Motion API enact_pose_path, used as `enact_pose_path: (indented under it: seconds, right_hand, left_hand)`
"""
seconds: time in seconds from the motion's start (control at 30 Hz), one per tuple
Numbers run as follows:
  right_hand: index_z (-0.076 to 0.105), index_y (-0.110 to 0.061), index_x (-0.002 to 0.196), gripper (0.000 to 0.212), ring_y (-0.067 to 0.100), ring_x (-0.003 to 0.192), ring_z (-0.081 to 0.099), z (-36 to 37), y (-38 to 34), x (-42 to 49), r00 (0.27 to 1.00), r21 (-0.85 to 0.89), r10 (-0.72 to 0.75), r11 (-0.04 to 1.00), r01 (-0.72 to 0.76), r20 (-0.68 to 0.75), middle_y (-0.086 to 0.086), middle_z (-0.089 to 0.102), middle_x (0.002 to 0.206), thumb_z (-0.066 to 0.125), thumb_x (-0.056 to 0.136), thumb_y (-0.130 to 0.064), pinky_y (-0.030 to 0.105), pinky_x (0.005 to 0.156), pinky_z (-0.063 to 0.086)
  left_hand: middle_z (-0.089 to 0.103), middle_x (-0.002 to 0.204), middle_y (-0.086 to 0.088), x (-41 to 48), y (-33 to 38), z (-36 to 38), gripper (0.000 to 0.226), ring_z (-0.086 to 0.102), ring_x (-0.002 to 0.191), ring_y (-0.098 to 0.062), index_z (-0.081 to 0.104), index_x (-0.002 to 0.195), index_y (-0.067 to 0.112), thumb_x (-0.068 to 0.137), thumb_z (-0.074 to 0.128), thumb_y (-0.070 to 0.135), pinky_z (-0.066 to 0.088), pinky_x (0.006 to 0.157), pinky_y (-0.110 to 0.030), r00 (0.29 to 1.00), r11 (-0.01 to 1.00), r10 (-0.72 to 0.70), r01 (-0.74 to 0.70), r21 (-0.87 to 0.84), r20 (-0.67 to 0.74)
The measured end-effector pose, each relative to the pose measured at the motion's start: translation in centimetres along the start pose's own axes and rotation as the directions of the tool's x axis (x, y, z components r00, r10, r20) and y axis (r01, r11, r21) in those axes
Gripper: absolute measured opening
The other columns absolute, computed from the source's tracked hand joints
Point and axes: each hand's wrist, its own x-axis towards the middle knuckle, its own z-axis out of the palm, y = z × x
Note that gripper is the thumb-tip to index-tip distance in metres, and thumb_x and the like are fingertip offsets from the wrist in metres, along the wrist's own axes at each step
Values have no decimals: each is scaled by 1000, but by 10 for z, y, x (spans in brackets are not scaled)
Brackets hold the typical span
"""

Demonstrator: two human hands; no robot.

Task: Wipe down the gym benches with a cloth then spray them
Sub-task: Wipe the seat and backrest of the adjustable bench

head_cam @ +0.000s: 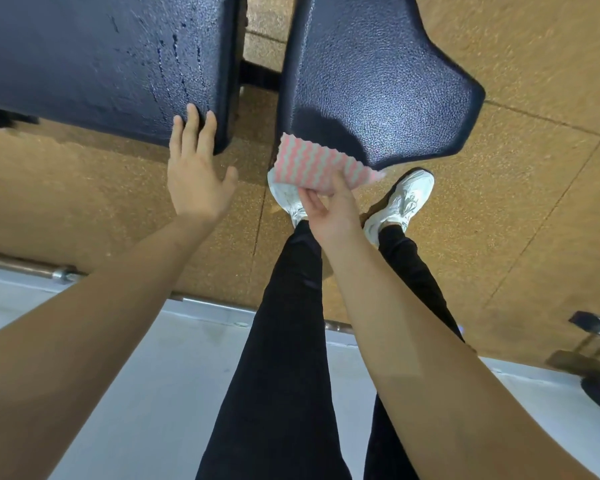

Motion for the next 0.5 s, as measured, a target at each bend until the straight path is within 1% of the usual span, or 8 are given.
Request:
enact_pose_path:
  seconds: [0.1,0.2,0.27,0.33,0.4,0.43,0.47,0.5]
  right_hand:
    - [62,-8,114,32,37,126,57,-5,-7,2,997,45,44,998,-46,60,14,63,122,69,95,-33,53,109,47]
    - [60,-10,107,29,39,130,52,-6,-16,-1,997,94,57,994,-63,61,16,59,124,69,95,-35,58,111,43]
    - [60,-15,113,40,38,130,52,-11,-24,5,998,-16,32,999,-31,62,15,57,133,76,87,-42,59,110,44]
    - [58,-16,130,55,37,128,55,-11,-34,8,1000,-87,11,996,-10,14,15,55,140,77,85,-43,58,107,48]
    - [55,-13,136,50,37,126,57,-12,-48,8,999,-92,25,995,-27,-23,17,54,143,72,94,-36,56,99,53]
    - [54,-12,135,44,38,128,57,-13,-56,7,1000,-154,17,988,-21,-25,18,52,147,66,99,-34,53,97,54]
    - [54,-12,134,40,39,132,54,-14,-64,7,1000,-206,0,979,-3,-14,20,49,149,59,102,-35,50,100,54]
    - [50,-11,142,47,39,135,52,-16,-71,10,1000,-236,-22,972,16,-20,19,49,150,54,104,-39,48,102,53]
  left_hand:
    - [18,171,-5,0,0,2,81,15,157,-32,30,160,19,86,62,25,26,124,-45,1000,1000,6,-6,11,-16]
    - [20,170,-5,1,-2,5,80,16,157,-32,31,159,19,86,61,26,25,125,-45,999,1000,-1,2,19,-46]
    - [21,170,-6,1,0,8,78,16,156,-33,32,158,18,86,60,27,23,126,-45,998,1000,-15,16,5,-60]
    - [21,170,-8,2,5,11,76,15,156,-34,34,158,16,87,60,28,22,126,-47,997,999,-39,38,-15,-66]
    - [20,170,-9,3,10,12,75,15,157,-35,35,157,14,88,59,30,22,126,-47,995,998,-60,58,-30,-76]
    - [20,170,-10,3,13,12,75,14,157,-35,35,157,13,88,60,30,20,127,-46,994,997,-71,68,-35,-78]
    - [20,169,-10,2,14,12,75,14,157,-36,35,156,12,88,60,29,19,127,-44,994,996,-81,78,-40,-76]
    - [20,169,-11,2,16,12,76,13,157,-36,35,156,11,88,61,29,17,127,-43,993,995,-91,88,-44,-74]
